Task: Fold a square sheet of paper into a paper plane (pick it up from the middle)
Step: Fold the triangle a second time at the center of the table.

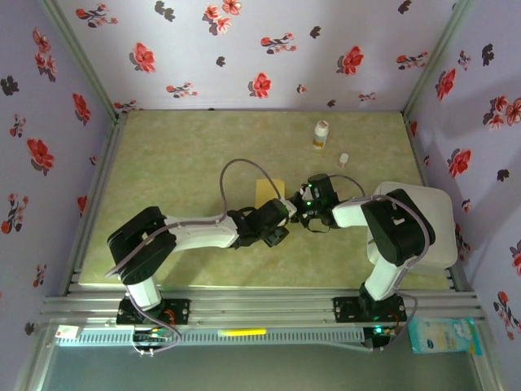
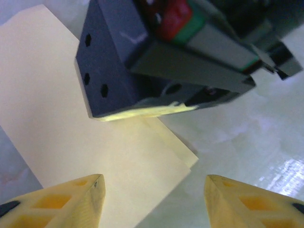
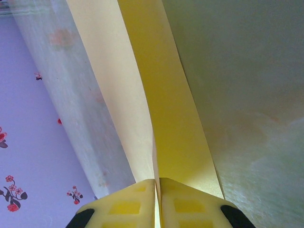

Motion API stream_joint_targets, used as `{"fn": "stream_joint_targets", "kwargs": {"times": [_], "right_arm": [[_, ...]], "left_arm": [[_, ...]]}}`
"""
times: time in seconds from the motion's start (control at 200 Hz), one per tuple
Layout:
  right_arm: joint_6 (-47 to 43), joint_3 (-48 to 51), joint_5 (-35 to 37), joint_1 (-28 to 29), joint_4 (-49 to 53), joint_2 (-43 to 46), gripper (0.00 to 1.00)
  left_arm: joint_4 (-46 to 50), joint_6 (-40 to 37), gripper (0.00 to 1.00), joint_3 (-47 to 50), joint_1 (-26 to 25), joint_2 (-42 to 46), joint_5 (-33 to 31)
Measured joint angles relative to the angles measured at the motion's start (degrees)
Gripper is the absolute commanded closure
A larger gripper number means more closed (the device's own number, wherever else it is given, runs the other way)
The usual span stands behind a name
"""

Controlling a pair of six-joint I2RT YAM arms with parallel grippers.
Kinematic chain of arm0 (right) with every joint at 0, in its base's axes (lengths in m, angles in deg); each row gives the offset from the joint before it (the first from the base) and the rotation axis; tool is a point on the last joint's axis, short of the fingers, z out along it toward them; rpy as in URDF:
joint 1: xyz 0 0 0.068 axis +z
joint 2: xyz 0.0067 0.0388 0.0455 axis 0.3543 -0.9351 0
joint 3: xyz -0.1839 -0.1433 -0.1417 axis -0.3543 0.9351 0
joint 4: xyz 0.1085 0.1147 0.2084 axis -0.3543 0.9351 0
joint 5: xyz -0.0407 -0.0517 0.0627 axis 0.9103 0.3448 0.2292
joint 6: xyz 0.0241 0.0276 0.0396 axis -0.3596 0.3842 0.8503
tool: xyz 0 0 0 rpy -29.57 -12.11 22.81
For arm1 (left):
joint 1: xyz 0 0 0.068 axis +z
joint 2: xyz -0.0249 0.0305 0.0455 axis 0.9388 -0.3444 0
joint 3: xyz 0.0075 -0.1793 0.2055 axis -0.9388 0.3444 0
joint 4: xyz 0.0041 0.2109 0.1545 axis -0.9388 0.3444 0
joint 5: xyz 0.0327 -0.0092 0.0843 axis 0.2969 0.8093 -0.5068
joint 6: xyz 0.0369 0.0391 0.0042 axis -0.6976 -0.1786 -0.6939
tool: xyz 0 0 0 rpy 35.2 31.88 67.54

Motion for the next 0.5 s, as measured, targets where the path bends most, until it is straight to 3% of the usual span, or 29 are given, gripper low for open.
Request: {"fn": "stream_joint_targets", "kwargs": {"times": [0.24,0.5], "right_arm": [[0.20,0.00,0.00,0.00,0.00,0.00,0.89],[0.22,-0.11,0.00,0.00,0.00,0.00,0.88]], "left_arm": [[0.07,-2.84,0.52,-2.71,-0.07,-3.15,-3.48],[0.15,-4.63,0.77,-3.76,-0.26,-3.93,-4.28]]}}
